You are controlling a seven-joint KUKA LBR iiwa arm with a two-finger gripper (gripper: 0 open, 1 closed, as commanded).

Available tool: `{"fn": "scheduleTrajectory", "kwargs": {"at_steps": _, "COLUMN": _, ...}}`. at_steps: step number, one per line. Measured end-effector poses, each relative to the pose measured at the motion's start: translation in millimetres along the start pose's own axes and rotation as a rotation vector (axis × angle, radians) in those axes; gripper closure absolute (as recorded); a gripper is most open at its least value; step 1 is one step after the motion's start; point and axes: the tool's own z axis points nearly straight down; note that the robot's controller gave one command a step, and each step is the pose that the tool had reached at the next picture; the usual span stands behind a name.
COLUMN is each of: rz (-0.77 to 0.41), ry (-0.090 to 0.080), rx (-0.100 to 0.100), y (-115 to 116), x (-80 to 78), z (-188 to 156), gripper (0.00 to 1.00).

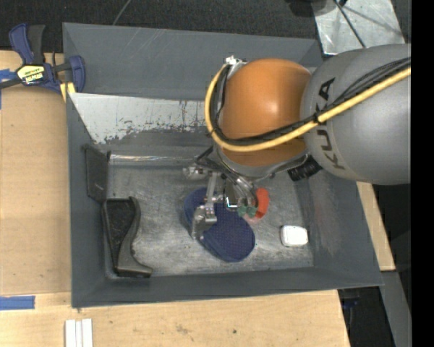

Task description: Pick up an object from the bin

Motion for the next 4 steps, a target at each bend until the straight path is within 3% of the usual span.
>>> {"fn": "scheduleTrajectory", "kwargs": {"at_steps": 1, "rz": -0.184, "ry": -0.007, "rx": -0.001, "y": -55.1, "x": -14.2, "z": 122.6, "gripper": 0.00}}
{"fn": "scheduleTrajectory", "kwargs": {"at_steps": 2, "rz": -0.184, "ry": -0.009, "rx": -0.001, "y": -53.9, "x": -14.7, "z": 120.1, "gripper": 1.00}}
{"fn": "scheduleTrajectory", "kwargs": {"at_steps": 3, "rz": -0.184, "ry": -0.009, "rx": -0.001, "y": -54.2, "x": -14.6, "z": 120.3, "gripper": 0.00}}
{"fn": "scheduleTrajectory", "kwargs": {"at_steps": 4, "rz": -0.354, "ry": -0.014, "rx": -0.004, "y": -87.9, "x": -19.1, "z": 137.5, "gripper": 0.00}}
